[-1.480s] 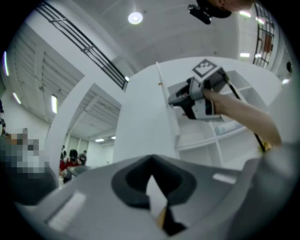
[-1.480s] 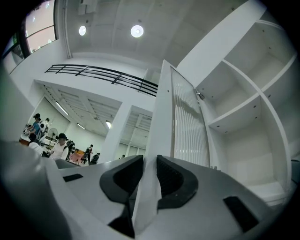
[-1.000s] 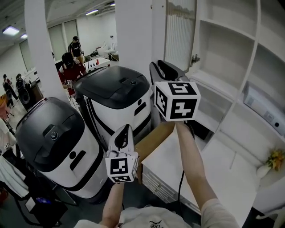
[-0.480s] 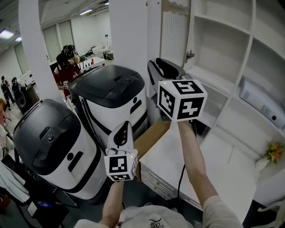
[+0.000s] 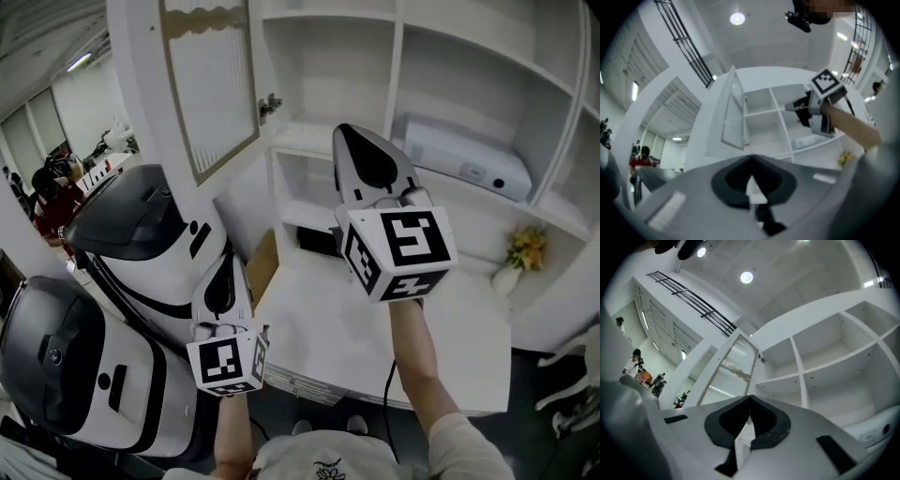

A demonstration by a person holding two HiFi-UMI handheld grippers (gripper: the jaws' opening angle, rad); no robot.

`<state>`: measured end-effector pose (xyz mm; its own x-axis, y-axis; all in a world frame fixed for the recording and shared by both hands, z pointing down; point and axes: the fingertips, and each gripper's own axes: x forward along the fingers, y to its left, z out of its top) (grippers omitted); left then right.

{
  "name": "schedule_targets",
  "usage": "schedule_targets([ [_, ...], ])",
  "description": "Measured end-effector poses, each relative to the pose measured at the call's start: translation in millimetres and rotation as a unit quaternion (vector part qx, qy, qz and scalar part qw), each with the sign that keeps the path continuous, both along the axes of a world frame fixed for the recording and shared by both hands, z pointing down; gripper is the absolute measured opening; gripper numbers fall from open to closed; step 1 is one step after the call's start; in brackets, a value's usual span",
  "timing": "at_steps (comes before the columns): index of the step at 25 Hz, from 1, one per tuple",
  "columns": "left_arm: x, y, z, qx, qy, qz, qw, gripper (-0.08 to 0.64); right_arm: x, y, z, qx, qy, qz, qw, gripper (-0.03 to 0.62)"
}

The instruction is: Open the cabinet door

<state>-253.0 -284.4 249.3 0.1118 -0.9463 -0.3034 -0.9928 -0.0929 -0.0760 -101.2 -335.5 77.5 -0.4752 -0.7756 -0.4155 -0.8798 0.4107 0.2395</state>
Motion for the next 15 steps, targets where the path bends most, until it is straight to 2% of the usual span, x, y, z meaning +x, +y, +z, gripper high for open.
schedule_targets([
  [4,69,-14,-15,0.004,-0.015,0.061,0.998,0.006,87,18,8,0.014,0.003,0.074,0.997,-0.002],
  [8,131,-23,-25,0.004,-0.014,0.114,0.9934,0.006,160,39,19,0.021,-0.012,0.13,0.991,-0.002],
  [11,172,-23,-26,0.002,-0.007,0.151,0.9885,0.006,195,54,37,0.018,-0.013,0.167,0.986,-0.002],
  [15,220,-17,-22,0.007,-0.006,0.214,0.9767,0.006,229,67,71,0.002,-0.009,0.2,0.98,-0.002],
])
